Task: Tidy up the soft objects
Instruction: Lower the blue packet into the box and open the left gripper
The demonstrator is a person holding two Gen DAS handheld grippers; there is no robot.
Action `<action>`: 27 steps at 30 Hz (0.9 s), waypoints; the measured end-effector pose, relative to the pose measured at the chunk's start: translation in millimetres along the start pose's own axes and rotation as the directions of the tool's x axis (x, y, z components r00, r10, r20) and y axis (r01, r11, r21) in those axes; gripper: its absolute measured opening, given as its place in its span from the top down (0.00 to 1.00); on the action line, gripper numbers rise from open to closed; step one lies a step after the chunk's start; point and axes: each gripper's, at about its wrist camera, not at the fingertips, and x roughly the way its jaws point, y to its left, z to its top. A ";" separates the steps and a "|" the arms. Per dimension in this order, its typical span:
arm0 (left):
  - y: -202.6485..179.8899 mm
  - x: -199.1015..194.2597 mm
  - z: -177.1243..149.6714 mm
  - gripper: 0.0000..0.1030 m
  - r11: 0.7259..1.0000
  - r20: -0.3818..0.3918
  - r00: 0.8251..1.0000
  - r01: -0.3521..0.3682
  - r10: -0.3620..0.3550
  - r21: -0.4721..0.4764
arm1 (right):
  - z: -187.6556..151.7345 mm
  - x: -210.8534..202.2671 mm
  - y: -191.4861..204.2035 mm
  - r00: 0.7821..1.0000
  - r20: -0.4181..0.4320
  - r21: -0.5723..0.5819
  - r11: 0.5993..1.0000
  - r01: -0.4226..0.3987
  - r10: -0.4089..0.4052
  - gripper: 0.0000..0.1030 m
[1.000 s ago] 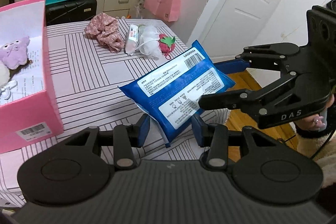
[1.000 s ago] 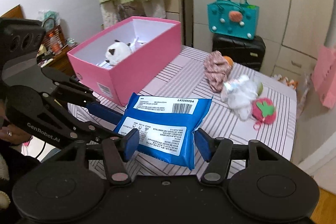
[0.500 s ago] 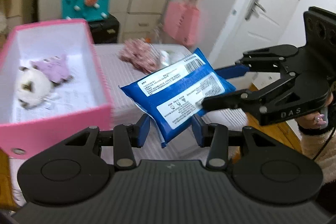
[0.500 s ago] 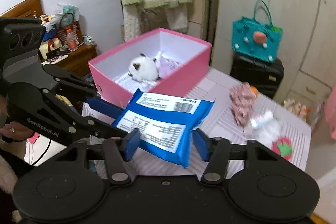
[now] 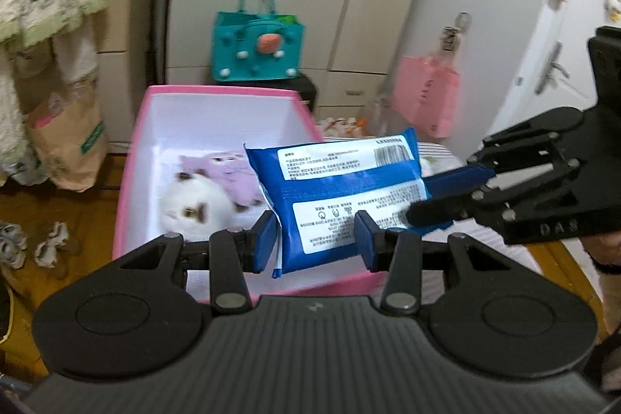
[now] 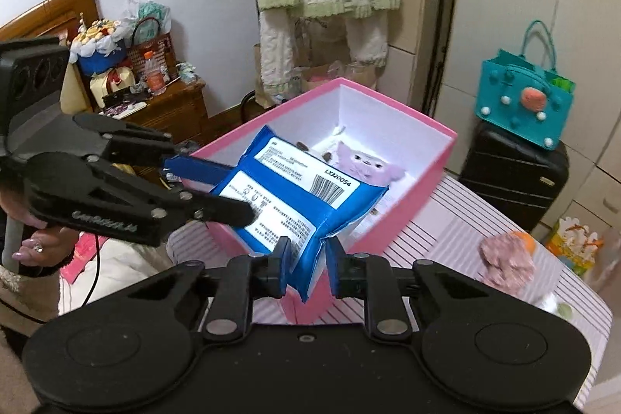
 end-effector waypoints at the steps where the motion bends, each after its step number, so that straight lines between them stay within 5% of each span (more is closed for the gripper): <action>1: 6.2 2.8 2.7 0.59 1.000 -0.006 1.000 -0.012 0.012 -0.004 | 4.3 6.4 1.1 1.000 -0.005 -0.005 1.000 -0.006 0.006 0.77; 14: 38.8 23.3 6.3 0.59 0.994 -0.068 0.992 -0.100 0.102 0.031 | 17.8 78.6 -4.1 0.988 -0.093 0.099 0.989 -0.114 0.123 0.75; 19: 33.9 33.8 2.9 0.59 0.979 -0.094 0.982 -0.151 0.164 0.137 | 20.5 87.1 -4.5 0.986 -0.110 0.106 0.988 -0.110 0.121 0.75; 27: 27.8 43.8 9.0 0.59 0.981 -0.148 0.981 -0.099 0.125 0.168 | 29.5 91.9 0.2 0.983 -0.107 0.079 0.987 -0.141 0.149 0.75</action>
